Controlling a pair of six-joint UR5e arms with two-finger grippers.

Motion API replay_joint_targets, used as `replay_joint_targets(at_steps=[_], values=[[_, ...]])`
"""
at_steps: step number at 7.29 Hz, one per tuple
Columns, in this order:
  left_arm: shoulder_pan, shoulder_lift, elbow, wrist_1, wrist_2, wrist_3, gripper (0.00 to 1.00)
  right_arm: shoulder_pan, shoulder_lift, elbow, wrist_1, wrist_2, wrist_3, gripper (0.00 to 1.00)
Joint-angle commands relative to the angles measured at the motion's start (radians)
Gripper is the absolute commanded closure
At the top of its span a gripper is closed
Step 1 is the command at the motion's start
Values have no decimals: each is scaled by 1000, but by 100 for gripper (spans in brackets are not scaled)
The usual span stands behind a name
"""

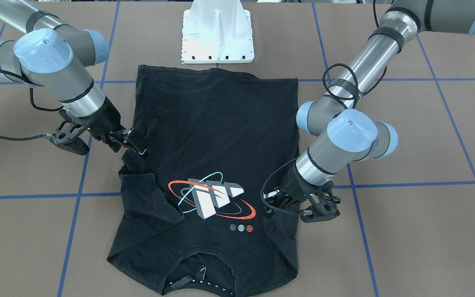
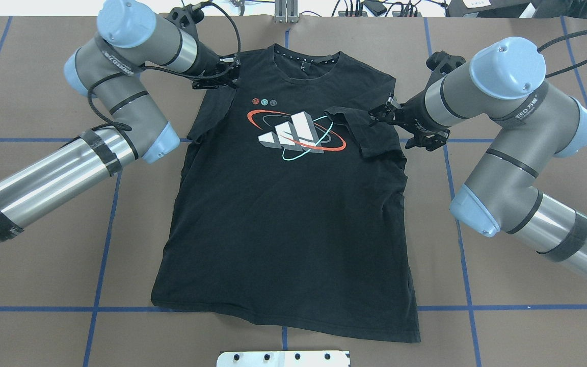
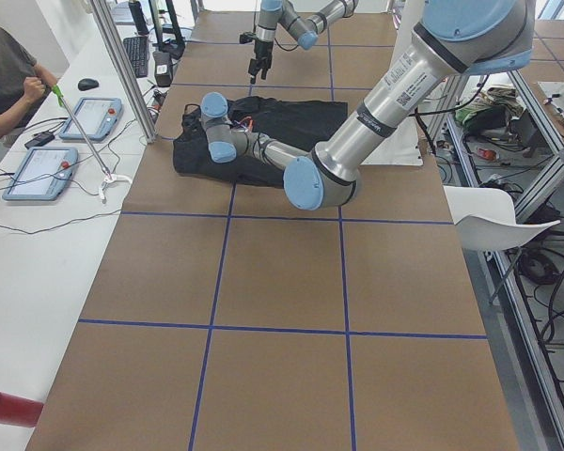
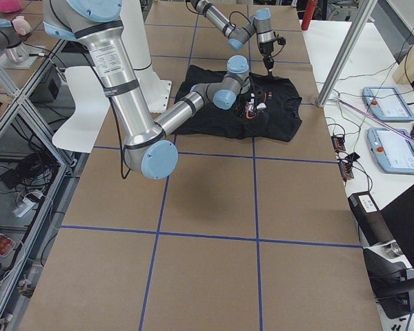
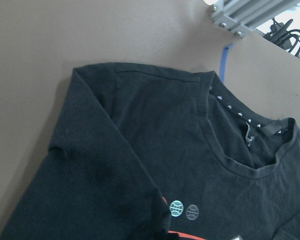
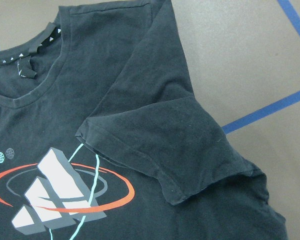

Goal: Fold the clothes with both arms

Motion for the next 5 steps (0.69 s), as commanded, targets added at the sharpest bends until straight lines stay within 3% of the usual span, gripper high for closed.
replay_joint_targets(at_steps=[1,2,3,4,5], values=[[21,-28,46,-1,88,-8,100,-2,0,-8,0,-4,0,0],[21,-42,60,-2,108,-14,100,-2,-2,-8,0,-4,1,0],[21,-42,65,-2,110,-14,85,-2,-2,-9,0,-5,1,0],[22,-47,69,-2,110,-12,31,-2,-2,-11,0,-5,1,0],[21,-48,59,-4,108,-11,0,-2,1,-11,0,-5,1,0]])
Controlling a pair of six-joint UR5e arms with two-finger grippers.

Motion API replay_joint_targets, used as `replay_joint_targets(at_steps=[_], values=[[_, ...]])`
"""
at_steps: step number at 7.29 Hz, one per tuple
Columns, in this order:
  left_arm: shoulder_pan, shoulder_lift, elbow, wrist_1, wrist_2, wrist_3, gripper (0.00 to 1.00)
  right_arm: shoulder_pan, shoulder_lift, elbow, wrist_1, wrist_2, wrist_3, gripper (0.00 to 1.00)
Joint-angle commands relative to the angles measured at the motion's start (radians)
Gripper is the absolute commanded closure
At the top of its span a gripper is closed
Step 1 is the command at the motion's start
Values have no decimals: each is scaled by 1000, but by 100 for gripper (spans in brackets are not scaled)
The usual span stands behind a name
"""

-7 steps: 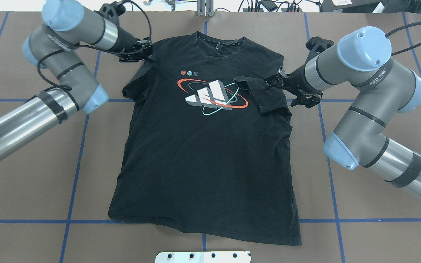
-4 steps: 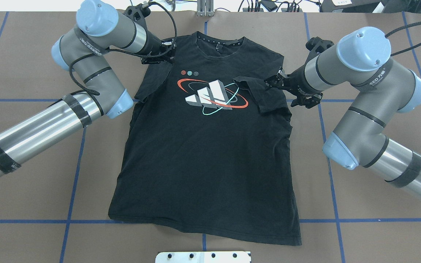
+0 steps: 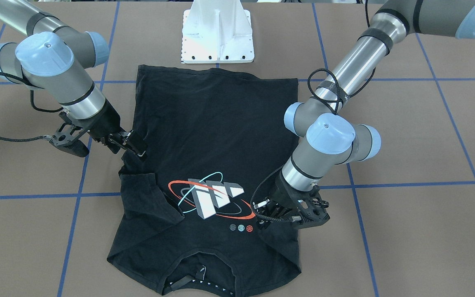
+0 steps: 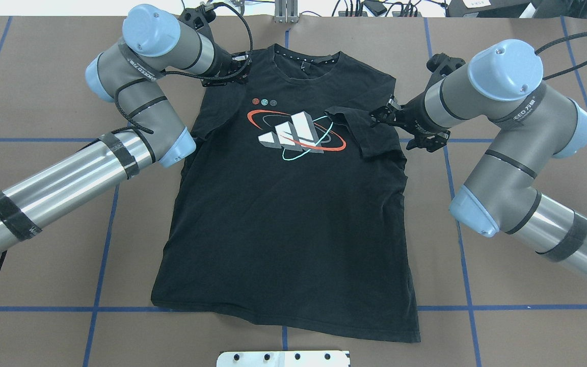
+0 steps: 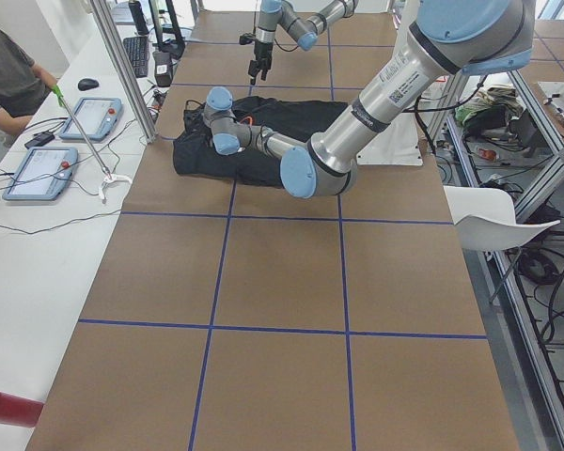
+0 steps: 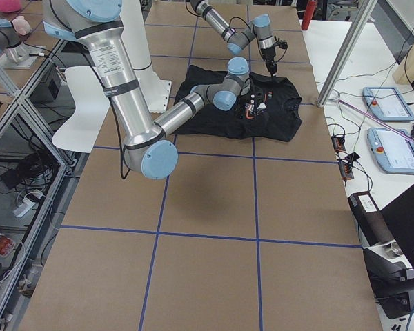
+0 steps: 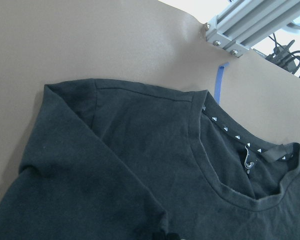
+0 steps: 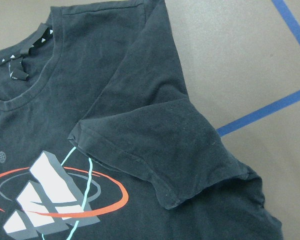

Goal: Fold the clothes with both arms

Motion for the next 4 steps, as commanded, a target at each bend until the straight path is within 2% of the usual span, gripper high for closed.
replay_joint_targets(at_steps=[1,2,3,4], values=[[3,1,-35,3,-4,1,0,-3,4,2,-2,-2,3,0],[1,12,-90,12,-25,-2,0,0,4,14,-24,-2,3,0],[0,91,-194,13,-69,-6,0,0,-4,43,-52,-8,46,0],[3,201,-333,13,-73,-6,0,-21,-14,80,-66,-25,131,0]])
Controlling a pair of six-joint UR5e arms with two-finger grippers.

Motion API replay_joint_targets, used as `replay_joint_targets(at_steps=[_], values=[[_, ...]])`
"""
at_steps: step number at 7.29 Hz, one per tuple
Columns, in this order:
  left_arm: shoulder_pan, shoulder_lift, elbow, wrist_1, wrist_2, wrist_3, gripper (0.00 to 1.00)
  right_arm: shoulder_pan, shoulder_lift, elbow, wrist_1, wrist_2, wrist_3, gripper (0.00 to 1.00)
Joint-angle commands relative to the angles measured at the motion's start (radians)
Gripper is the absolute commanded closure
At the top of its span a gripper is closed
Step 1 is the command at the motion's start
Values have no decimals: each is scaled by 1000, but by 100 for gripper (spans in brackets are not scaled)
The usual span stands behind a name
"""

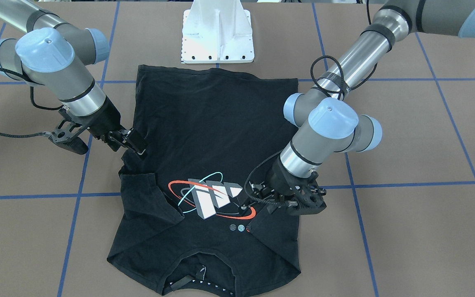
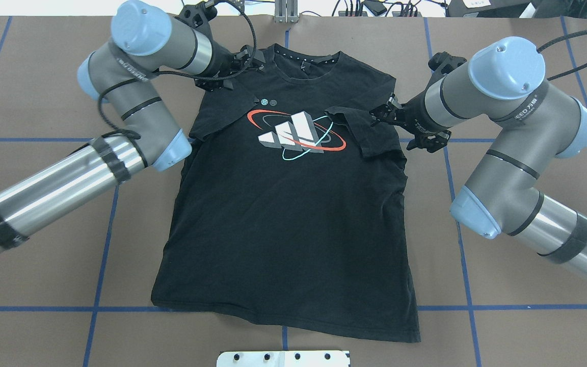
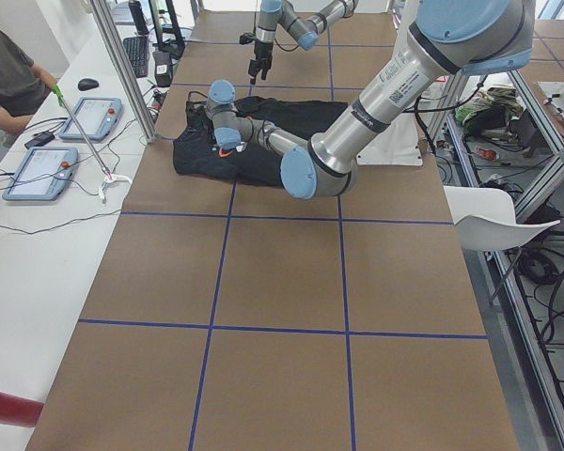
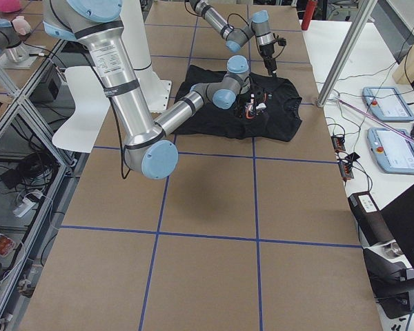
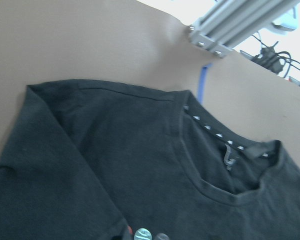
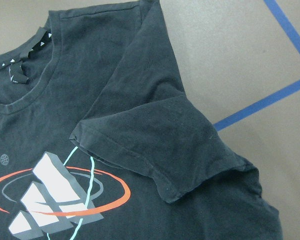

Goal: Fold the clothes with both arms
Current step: 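Move the left gripper to the sleeve while the right gripper moves toward the hem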

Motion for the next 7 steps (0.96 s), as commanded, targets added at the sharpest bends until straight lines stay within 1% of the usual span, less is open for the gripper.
replay_joint_targets(at_steps=[1,2,3,4,5,6,7], values=[[3,196,-252,1,-22,-2,0,-48,-88,109,-23,-21,116,0],[3,247,-334,1,-25,-5,0,-74,-173,202,-23,-50,143,0],[5,322,-426,0,-46,-35,0,-120,-246,294,-23,-67,216,0],[6,375,-509,1,-48,-69,0,-200,-285,340,-23,-119,315,0],[8,424,-569,6,-55,-71,0,-291,-316,353,-24,-212,356,0],[8,432,-580,6,-58,-71,0,-347,-340,353,-24,-227,408,0],[8,430,-580,7,-59,-71,0,-407,-360,379,-24,-232,448,1]])
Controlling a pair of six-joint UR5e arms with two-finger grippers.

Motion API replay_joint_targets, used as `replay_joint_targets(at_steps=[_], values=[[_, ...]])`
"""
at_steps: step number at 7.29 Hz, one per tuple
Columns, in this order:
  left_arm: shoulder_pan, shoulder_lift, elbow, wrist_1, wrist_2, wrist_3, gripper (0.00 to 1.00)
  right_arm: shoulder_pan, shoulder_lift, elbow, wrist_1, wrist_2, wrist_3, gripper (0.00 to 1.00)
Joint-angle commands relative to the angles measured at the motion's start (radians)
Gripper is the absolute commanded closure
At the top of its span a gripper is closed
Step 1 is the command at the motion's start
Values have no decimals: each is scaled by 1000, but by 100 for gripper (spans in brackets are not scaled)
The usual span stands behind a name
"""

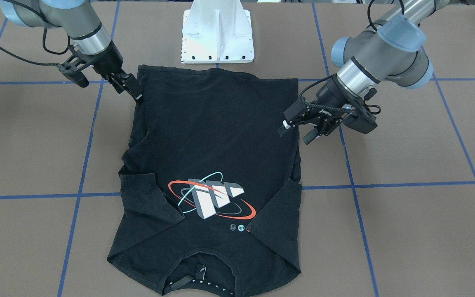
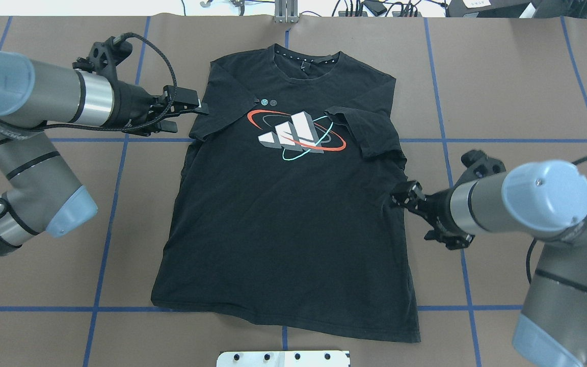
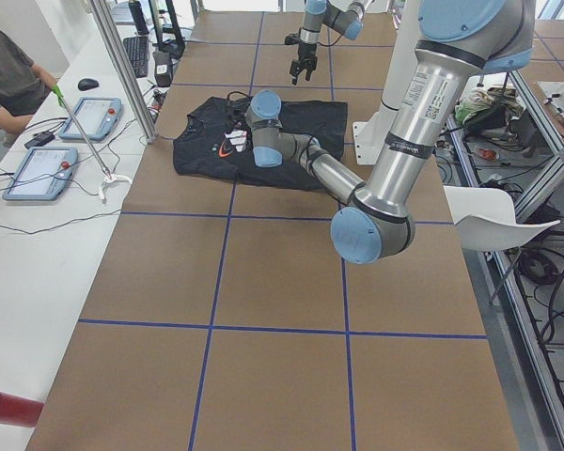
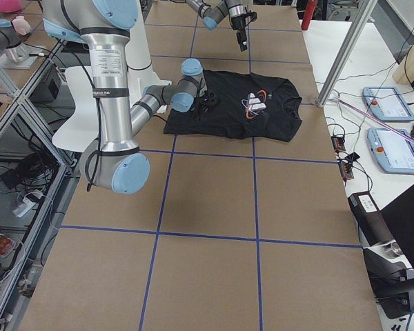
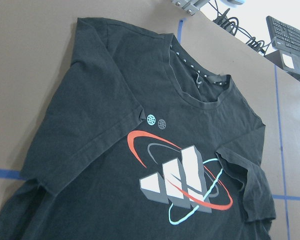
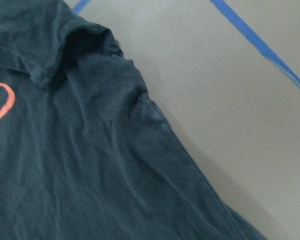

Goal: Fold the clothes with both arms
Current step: 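Move the left gripper to the sleeve while the right gripper moves toward the hem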

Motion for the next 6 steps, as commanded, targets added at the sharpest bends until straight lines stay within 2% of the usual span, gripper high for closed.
replay_joint_targets(at_steps=[1,3,6], values=[[0,11,-10,2,-2,-2,0,-165,-63,35,0,-98,67,1],[10,12,5,2,-2,-2,0,-253,-72,55,-2,-121,99,1],[13,13,8,3,-1,-2,0,-399,-126,43,-2,-287,228,8]])
